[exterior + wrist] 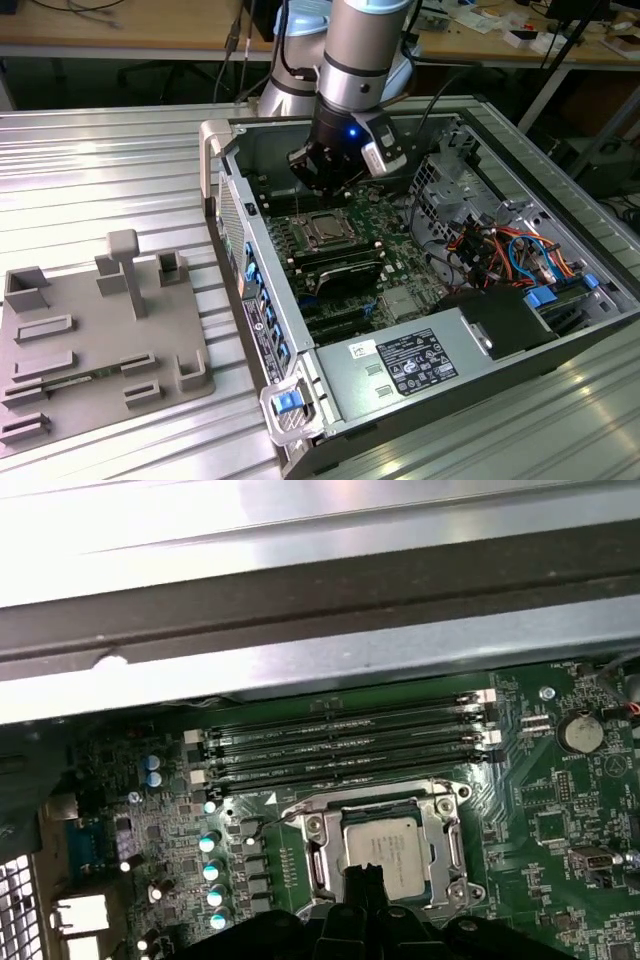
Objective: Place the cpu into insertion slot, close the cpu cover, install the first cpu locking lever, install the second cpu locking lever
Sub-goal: 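Install the first cpu locking lever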
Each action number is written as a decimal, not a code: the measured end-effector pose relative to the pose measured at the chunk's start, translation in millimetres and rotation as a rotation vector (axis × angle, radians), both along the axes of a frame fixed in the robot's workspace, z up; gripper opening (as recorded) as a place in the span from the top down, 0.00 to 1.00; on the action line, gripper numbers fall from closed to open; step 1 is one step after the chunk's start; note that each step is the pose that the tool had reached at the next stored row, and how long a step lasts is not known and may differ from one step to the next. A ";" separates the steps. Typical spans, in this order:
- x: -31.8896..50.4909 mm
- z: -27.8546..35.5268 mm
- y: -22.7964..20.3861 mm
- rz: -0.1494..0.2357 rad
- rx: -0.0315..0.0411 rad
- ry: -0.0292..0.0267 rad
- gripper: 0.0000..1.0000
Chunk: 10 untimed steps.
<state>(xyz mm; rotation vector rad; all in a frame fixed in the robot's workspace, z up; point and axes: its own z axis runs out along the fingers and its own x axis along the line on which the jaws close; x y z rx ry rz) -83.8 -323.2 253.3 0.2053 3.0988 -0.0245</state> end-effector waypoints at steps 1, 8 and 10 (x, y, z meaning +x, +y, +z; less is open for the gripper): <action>-1.4 0.0 0.0 0.002 0.0107 0.0000 0.89; -2.9 0.8 0.0 0.016 0.0723 0.0003 0.89; -3.3 1.0 0.0 0.059 0.0717 0.0020 0.89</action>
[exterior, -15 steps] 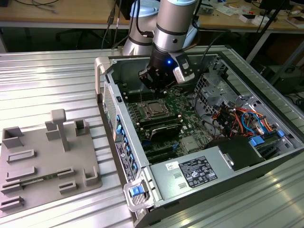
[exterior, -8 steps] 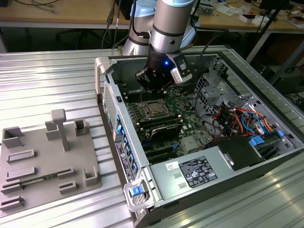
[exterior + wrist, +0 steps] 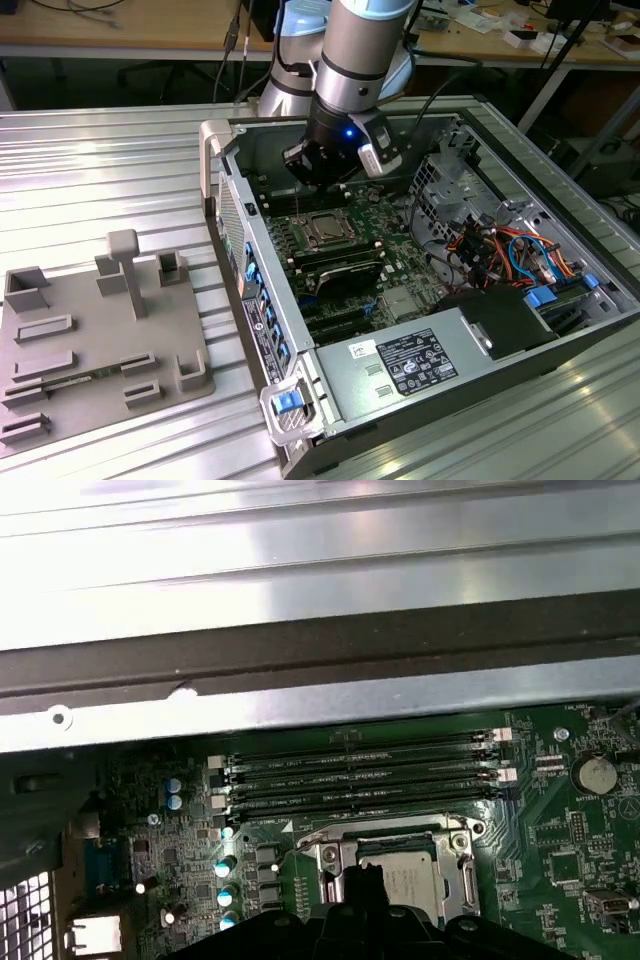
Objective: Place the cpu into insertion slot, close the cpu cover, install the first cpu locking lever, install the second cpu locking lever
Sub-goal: 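Install the first cpu locking lever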
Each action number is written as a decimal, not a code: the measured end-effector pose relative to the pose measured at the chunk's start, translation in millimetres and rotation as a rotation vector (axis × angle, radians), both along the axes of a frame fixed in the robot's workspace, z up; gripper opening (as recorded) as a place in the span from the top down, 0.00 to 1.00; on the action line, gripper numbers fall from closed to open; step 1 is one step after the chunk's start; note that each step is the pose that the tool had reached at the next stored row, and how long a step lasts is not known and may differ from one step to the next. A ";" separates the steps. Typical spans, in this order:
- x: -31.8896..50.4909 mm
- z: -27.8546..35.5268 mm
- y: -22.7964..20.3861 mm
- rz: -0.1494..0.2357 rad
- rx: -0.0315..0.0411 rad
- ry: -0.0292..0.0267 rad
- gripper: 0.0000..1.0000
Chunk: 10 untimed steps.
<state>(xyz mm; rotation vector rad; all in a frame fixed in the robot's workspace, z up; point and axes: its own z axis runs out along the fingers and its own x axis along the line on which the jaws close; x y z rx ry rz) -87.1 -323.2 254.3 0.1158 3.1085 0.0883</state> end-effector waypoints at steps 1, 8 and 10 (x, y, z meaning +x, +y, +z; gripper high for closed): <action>0.0 0.0 0.0 0.018 0.0000 0.0000 0.89; 0.0 0.0 0.0 0.143 0.0000 0.0000 0.89; 0.0 0.0 0.0 0.144 0.0000 -0.0001 0.89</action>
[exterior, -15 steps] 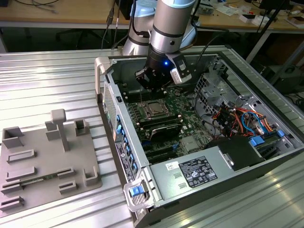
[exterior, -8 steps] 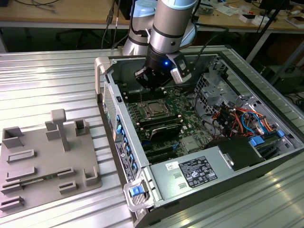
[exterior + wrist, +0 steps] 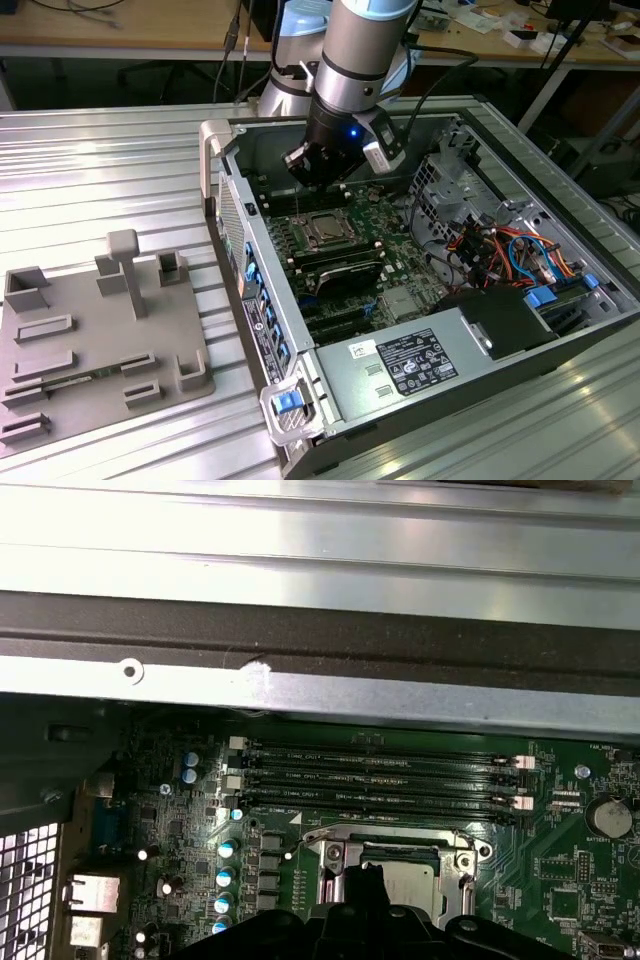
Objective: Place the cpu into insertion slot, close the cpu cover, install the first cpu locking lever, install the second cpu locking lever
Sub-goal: 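Install the first cpu locking lever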
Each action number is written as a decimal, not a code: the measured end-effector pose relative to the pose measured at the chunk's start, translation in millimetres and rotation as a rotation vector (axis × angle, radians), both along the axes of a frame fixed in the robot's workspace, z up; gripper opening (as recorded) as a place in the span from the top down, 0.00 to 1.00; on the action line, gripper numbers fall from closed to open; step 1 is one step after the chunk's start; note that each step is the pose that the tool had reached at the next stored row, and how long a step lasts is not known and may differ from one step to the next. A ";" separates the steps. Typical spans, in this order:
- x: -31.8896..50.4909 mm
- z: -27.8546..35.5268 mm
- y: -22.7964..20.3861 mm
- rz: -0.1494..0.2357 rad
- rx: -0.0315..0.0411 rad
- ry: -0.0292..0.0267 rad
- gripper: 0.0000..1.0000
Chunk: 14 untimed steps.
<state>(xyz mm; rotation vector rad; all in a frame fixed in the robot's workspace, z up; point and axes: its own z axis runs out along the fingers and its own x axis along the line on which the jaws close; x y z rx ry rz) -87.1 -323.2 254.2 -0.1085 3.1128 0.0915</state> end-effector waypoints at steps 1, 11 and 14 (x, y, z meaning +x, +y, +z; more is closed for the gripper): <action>0.0 0.0 0.0 0.000 0.0000 0.0000 0.89; 0.0 0.0 0.0 0.007 0.0000 0.0000 0.89; 0.0 0.0 0.0 0.016 0.0000 0.0001 0.89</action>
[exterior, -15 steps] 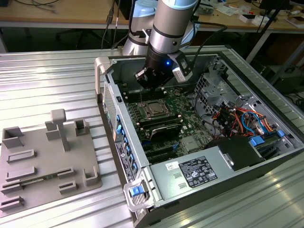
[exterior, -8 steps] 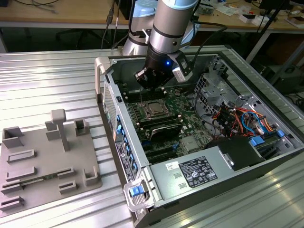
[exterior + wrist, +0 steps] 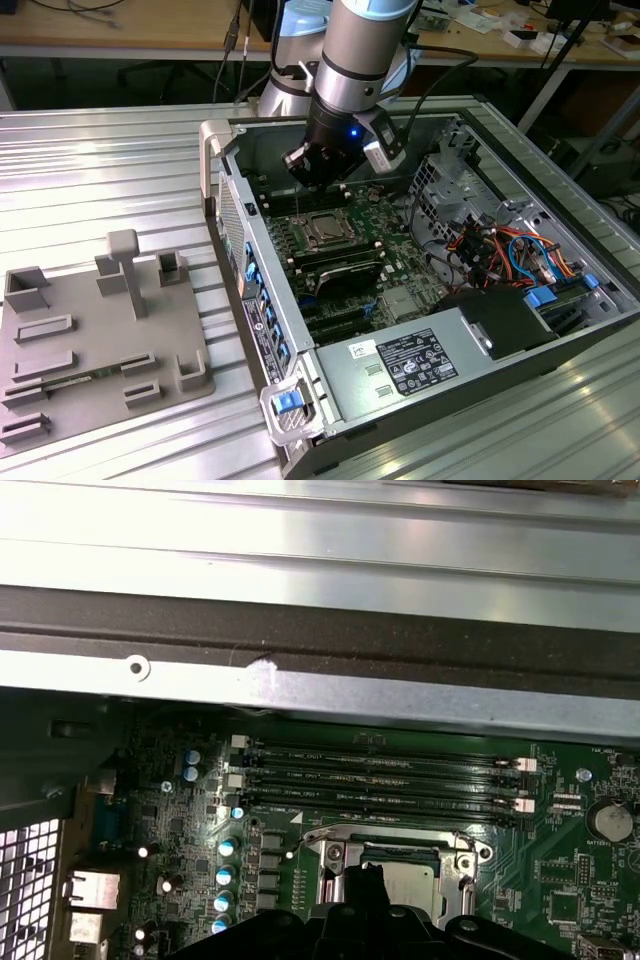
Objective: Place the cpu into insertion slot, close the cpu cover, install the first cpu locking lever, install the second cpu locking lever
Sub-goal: 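Install the first cpu locking lever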
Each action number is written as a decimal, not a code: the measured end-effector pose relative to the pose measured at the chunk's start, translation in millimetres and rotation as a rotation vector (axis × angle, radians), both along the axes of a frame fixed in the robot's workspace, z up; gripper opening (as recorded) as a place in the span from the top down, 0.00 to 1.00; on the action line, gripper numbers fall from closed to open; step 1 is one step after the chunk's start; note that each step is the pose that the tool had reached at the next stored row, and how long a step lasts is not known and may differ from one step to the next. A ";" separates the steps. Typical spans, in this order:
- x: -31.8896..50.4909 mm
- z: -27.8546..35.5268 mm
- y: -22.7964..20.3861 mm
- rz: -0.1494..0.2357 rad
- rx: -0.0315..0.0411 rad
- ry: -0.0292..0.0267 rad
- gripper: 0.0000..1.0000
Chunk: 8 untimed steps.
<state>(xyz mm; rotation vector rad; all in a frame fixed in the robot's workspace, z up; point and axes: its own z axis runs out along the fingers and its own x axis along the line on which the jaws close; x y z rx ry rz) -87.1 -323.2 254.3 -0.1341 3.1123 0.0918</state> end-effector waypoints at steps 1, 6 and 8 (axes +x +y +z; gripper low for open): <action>0.0 0.0 0.0 0.003 0.0000 0.0000 0.89; 0.0 0.0 0.0 0.017 0.0001 0.0000 0.89; -0.1 -0.1 0.0 0.047 0.0000 0.0000 0.89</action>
